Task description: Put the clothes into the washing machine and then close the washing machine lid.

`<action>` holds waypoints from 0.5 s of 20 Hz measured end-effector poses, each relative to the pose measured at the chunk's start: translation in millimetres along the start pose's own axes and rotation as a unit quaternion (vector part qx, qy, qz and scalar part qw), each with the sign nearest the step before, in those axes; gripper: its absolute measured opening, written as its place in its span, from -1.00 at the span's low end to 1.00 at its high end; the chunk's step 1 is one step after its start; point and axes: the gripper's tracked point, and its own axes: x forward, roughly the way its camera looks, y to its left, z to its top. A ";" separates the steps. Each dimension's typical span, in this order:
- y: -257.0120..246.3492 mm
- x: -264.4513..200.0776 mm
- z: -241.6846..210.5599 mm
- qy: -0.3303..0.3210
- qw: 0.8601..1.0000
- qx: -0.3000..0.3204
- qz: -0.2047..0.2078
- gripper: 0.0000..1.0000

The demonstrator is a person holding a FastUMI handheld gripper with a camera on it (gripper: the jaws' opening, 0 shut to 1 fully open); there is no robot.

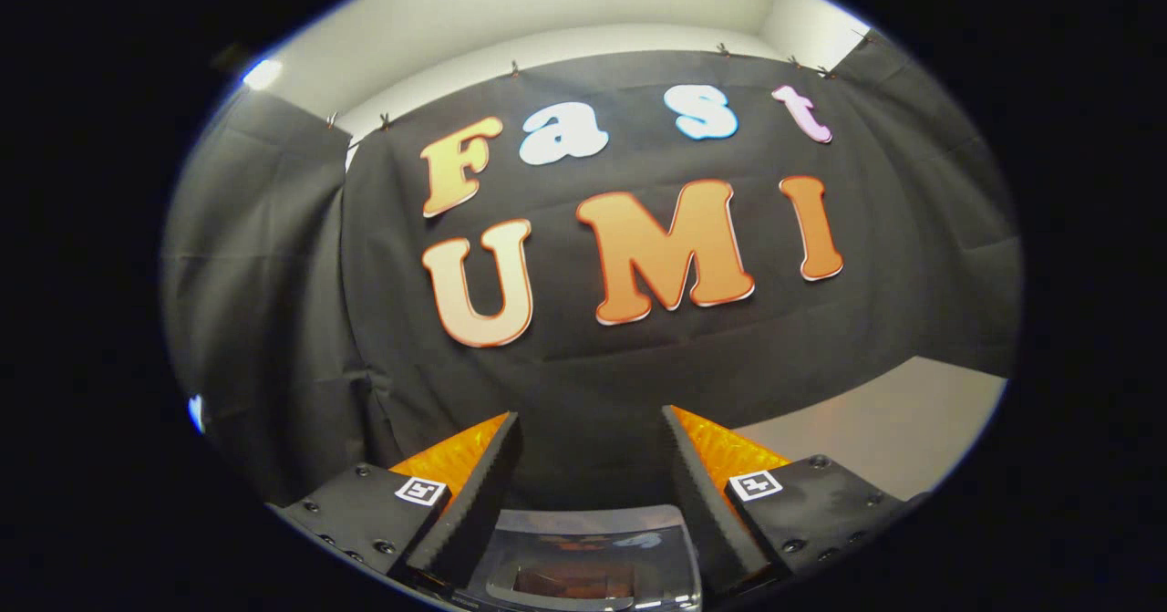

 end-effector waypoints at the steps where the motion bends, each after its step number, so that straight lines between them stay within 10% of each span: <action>1: -12.0 -7.9 12.7 -0.008 1.000 -0.004 -0.004 0.95; 10: -74.8 -84.5 108.0 -0.061 0.996 -0.046 -0.055 0.95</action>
